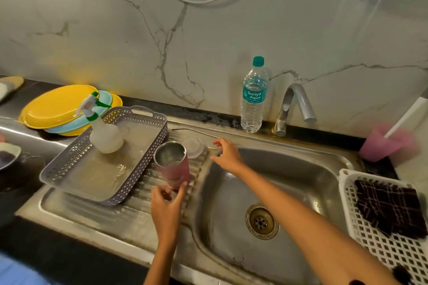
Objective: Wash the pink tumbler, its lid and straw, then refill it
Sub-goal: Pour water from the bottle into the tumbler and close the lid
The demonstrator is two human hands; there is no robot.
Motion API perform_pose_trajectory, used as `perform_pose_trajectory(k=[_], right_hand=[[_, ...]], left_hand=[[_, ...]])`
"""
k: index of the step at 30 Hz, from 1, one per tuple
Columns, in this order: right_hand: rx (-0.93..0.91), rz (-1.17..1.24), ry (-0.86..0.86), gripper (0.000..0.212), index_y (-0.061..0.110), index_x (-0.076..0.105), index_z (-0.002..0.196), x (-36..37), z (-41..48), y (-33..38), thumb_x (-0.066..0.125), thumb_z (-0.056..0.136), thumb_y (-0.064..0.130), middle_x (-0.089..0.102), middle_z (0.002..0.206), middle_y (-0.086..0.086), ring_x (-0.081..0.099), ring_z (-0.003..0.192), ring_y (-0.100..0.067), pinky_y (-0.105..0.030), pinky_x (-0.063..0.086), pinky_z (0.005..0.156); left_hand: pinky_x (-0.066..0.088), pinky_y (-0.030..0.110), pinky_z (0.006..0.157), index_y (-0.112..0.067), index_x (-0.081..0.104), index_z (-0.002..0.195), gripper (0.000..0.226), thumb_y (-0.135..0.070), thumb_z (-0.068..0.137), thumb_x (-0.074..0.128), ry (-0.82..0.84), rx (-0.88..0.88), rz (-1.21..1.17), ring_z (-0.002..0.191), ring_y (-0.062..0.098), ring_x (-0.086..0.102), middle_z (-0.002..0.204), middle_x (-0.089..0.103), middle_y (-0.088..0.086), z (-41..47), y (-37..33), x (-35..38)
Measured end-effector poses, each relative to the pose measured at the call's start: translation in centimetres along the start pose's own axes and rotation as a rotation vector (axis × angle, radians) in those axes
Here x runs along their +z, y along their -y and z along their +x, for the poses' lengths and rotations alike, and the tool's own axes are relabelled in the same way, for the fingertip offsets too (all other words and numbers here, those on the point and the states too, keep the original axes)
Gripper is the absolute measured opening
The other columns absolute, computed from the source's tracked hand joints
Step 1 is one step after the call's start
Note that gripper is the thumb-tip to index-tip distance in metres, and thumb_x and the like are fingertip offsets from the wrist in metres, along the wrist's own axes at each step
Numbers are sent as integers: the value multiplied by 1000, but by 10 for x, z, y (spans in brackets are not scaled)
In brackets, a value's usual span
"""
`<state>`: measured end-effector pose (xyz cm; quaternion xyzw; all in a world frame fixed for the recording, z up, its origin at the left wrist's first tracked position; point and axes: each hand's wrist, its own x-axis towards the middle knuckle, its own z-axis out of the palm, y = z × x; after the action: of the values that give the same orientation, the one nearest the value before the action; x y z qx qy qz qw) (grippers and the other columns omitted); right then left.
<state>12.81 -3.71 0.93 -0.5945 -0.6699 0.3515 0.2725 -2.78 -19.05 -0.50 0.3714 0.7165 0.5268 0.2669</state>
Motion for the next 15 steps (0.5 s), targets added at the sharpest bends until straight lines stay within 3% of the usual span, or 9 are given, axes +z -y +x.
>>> perform_pose_trajectory(k=[5, 8, 11, 15], right_hand=[[-64, -71, 85, 49, 8, 54, 124, 16, 13, 16, 73, 79, 11, 53, 129, -11, 52, 117, -25, -33, 43, 98], [-110, -132, 137, 58, 9, 50, 131, 23, 23, 23, 75, 78, 12, 48, 136, -11, 48, 124, -26, -32, 38, 101], [-153, -177, 217, 75, 11, 41, 142, 25, 33, 28, 79, 77, 12, 40, 145, -10, 40, 133, -25, -30, 33, 106], [-195, -256, 330, 96, 12, 25, 152, 30, 53, 25, 82, 75, 16, 23, 157, -9, 24, 144, -24, -31, 22, 115]], left_hand=[[35, 29, 103, -14, 33, 140, 100, -38, 62, 91, 27, 48, 3, 122, 14, 39, 134, 38, 2, 29, 0, 4], [36, 32, 109, -23, 23, 145, 113, -34, 58, 93, 91, 92, -65, 128, 16, 43, 143, 38, 2, 46, -2, 14], [42, 44, 109, -24, 22, 146, 111, -19, 62, 94, 100, 70, -138, 125, 21, 51, 141, 46, 6, 54, -2, 22], [45, 45, 106, -22, 28, 144, 105, -14, 62, 92, 82, 64, -166, 121, 19, 55, 136, 52, 4, 62, 3, 28]])
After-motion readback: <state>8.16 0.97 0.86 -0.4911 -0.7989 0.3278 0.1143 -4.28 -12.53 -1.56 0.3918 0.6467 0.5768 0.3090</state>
